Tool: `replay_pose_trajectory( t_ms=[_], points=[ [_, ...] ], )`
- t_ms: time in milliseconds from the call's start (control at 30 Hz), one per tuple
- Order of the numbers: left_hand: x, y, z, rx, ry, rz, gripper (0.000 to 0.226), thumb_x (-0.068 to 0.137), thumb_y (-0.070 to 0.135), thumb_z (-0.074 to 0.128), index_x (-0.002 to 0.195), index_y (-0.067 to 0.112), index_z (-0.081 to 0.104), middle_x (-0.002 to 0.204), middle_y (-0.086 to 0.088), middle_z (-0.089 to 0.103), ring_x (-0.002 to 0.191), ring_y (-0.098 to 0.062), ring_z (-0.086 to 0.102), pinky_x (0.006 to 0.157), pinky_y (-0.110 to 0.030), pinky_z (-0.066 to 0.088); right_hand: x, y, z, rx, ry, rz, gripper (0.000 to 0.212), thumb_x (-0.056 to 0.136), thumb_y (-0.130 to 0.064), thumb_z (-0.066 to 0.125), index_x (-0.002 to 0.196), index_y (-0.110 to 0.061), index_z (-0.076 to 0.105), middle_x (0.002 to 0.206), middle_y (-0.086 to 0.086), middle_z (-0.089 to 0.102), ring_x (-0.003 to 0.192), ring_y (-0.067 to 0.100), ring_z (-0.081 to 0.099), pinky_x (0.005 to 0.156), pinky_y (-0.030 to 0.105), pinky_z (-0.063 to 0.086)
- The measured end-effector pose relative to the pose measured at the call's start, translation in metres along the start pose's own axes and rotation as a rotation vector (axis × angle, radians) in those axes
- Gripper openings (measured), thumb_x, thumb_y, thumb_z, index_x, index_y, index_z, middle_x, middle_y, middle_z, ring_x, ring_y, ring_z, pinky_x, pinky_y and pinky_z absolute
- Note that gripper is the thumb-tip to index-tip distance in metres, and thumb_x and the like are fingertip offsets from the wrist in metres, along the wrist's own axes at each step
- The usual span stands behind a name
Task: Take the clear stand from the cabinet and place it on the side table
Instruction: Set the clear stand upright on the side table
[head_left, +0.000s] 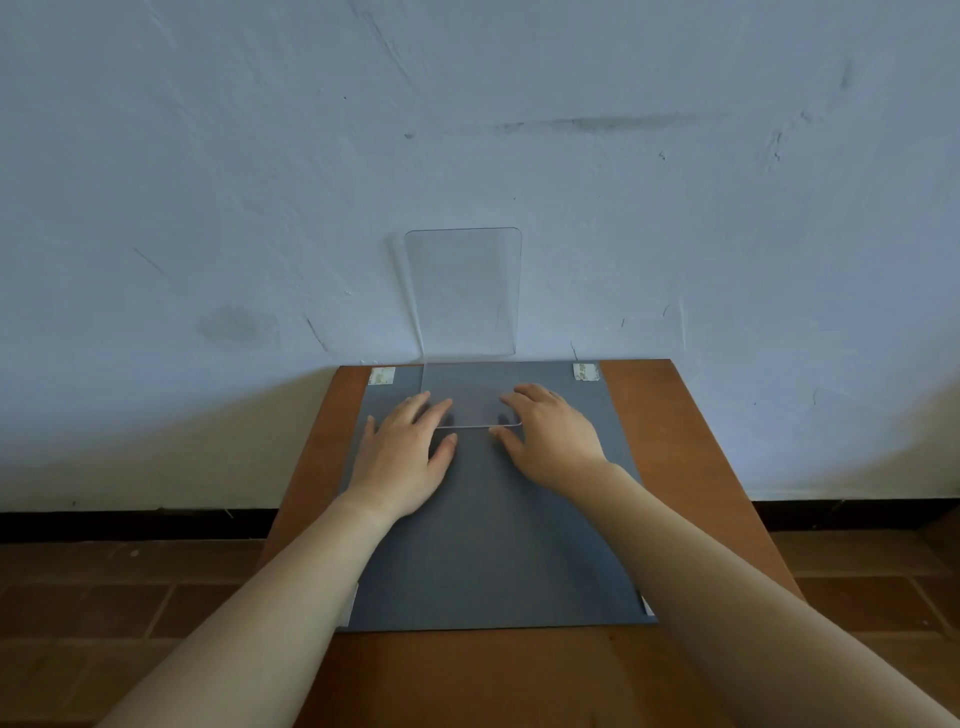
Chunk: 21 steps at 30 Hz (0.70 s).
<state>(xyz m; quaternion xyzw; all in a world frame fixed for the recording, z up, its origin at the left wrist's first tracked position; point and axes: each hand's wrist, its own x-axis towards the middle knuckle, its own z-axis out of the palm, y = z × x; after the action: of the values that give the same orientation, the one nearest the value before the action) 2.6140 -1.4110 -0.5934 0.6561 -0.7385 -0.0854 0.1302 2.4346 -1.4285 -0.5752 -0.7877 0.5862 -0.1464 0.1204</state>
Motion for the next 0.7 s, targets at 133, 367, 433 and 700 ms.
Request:
replay_pose_trajectory(
  t_ms=[133, 367, 433, 700],
  points=[
    [0.000, -0.002, -0.011, 0.005, 0.031, 0.005, 0.049, 0.094, 0.043, 0.034, 0.141, 0.031, 0.029, 0.152, 0.004, 0.026, 0.140, -0.016, 0.021, 0.113, -0.051, 0.015, 0.000, -0.002, -0.004, 0.028, 0.027, -0.032, 0.043, 0.091, -0.036, 0.049, 0.130, -0.016, 0.046, 0.138, 0.003, 0.044, 0.125, 0.022, 0.041, 0.092, 0.037, 0.042],
    [0.000, 0.003, -0.030, 0.008, 0.040, 0.060, 0.048, 0.094, 0.043, 0.033, 0.140, 0.030, 0.030, 0.150, 0.005, 0.030, 0.138, -0.017, 0.027, 0.113, -0.052, 0.017, -0.001, -0.011, -0.016, 0.044, 0.024, -0.069, 0.047, 0.091, -0.039, 0.048, 0.133, -0.018, 0.044, 0.141, 0.000, 0.042, 0.127, 0.019, 0.040, 0.096, 0.035, 0.040],
    [-0.001, 0.007, -0.043, 0.021, 0.016, 0.071, 0.048, 0.094, 0.044, 0.033, 0.140, 0.030, 0.030, 0.150, 0.004, 0.030, 0.138, -0.017, 0.027, 0.113, -0.052, 0.017, -0.002, -0.016, -0.027, 0.043, 0.001, -0.065, 0.047, 0.091, -0.040, 0.048, 0.134, -0.018, 0.043, 0.142, 0.000, 0.041, 0.128, 0.019, 0.039, 0.097, 0.035, 0.039],
    [-0.018, 0.047, -0.164, -0.083, -0.088, 0.047, 0.049, 0.092, 0.046, 0.035, 0.137, 0.027, 0.036, 0.145, 0.000, 0.037, 0.133, -0.020, 0.034, 0.108, -0.051, 0.030, -0.019, -0.065, -0.151, 0.047, -0.140, -0.033, 0.049, 0.091, -0.039, 0.048, 0.135, -0.019, 0.040, 0.142, -0.001, 0.040, 0.126, 0.020, 0.040, 0.096, 0.036, 0.040]
  ],
)
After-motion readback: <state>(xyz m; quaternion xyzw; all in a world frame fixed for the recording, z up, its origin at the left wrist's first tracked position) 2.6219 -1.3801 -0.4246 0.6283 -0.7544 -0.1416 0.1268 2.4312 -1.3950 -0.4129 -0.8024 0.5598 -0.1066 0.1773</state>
